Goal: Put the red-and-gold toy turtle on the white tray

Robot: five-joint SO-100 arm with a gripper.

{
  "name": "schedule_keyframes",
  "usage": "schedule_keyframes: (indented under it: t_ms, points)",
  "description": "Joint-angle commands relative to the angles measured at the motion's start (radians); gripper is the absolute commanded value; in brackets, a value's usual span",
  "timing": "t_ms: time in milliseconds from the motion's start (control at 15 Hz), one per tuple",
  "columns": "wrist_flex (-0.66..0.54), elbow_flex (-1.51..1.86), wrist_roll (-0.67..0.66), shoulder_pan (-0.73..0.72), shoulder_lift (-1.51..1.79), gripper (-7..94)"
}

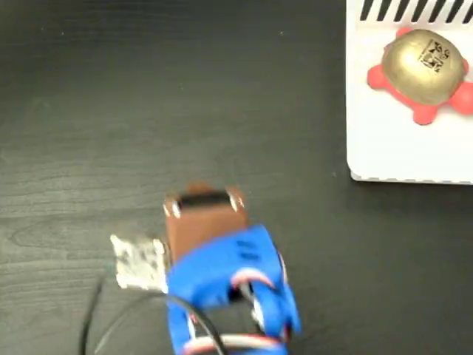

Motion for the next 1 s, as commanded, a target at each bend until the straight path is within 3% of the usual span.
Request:
schedule_keyframes:
  t_ms: [0,333,933]
  points:
    - [0.086,0.048,0.026,-0.003,0.144,0]
    - [0.256,0.176,-0.018,0.029,0.502,0]
    - [0.256,0.178,-0.025,0.029,0.506,0]
